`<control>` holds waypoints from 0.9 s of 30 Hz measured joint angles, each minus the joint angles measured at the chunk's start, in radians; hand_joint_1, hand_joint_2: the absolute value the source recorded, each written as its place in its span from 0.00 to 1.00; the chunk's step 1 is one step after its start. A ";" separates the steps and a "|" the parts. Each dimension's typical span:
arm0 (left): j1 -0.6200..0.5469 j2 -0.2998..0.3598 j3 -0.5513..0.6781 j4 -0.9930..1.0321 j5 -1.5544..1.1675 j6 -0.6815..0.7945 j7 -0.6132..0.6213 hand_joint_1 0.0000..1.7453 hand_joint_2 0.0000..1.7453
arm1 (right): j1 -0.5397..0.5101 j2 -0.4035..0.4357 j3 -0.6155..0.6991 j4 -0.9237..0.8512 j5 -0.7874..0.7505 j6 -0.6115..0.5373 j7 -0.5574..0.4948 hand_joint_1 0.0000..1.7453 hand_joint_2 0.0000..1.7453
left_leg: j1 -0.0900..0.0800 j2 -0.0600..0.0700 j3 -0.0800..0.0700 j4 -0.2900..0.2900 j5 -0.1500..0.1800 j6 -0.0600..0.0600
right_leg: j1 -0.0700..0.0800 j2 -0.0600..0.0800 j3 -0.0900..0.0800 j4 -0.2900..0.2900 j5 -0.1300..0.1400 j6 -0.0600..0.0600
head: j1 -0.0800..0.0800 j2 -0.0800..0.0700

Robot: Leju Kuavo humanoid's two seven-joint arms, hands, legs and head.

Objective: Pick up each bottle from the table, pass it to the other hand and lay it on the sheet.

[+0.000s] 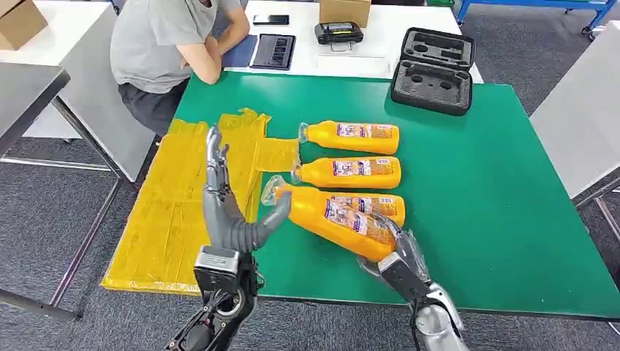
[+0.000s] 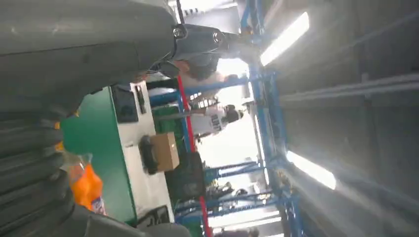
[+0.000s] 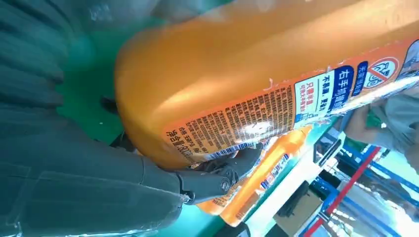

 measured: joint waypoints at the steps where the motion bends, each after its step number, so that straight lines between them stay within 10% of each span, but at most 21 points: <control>1: 0.003 -0.001 0.006 -0.004 -0.001 0.000 0.000 0.00 1.00 | 0.000 0.001 -0.001 -0.002 0.000 0.000 0.000 1.00 1.00 | 0.000 0.000 0.000 0.000 0.000 0.000 | 0.000 0.000 0.000 0.000 0.000 0.000 | 0.000 0.000; 27: 0.105 -0.043 0.079 -0.173 0.199 0.000 0.000 0.00 1.00 | 0.003 0.036 -0.040 -0.111 -0.199 -0.084 -0.051 1.00 1.00 | 0.000 0.000 -0.001 0.000 0.000 0.000 | 0.000 0.000 -0.001 0.000 0.000 0.000 | 0.000 0.000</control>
